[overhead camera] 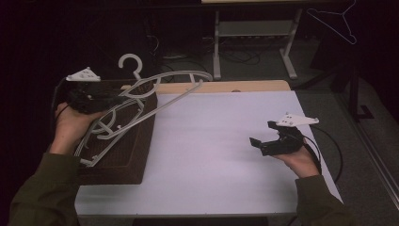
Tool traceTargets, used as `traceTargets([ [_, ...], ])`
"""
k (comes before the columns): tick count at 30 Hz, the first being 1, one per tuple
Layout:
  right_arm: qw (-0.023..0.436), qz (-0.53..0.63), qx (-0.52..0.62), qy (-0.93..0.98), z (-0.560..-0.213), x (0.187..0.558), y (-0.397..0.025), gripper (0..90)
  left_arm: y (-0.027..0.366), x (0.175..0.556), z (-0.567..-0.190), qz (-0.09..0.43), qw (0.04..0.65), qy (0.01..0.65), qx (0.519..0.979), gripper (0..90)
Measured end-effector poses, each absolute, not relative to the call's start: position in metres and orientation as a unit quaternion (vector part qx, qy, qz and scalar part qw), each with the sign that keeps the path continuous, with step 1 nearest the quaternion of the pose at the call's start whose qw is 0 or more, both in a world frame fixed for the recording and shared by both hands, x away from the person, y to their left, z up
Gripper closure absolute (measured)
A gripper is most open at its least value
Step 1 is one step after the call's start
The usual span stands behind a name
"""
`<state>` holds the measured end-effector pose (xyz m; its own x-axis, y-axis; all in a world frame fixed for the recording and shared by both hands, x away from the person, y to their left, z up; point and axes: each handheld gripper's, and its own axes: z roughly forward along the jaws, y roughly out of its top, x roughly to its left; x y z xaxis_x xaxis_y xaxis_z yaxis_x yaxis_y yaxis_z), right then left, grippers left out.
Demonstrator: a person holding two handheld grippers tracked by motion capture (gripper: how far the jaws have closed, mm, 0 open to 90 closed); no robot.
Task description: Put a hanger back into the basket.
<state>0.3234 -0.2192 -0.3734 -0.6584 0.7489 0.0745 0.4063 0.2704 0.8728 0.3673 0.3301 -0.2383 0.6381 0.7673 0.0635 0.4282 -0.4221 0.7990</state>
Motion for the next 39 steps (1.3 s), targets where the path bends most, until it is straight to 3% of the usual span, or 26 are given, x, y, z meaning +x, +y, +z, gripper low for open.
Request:
traceTargets([
  [25,0.181,0.473,0.375,0.777,-0.374,0.325,-0.219,4.0,0.452,0.349,-0.261,0.270,0.328,0.484,0.765,82.4],
  [39,0.181,0.473,0.376,0.776,-0.374,0.325,-0.219,4.0,0.452,0.362,-0.292,0.263,0.278,0.502,0.775,82.4],
])
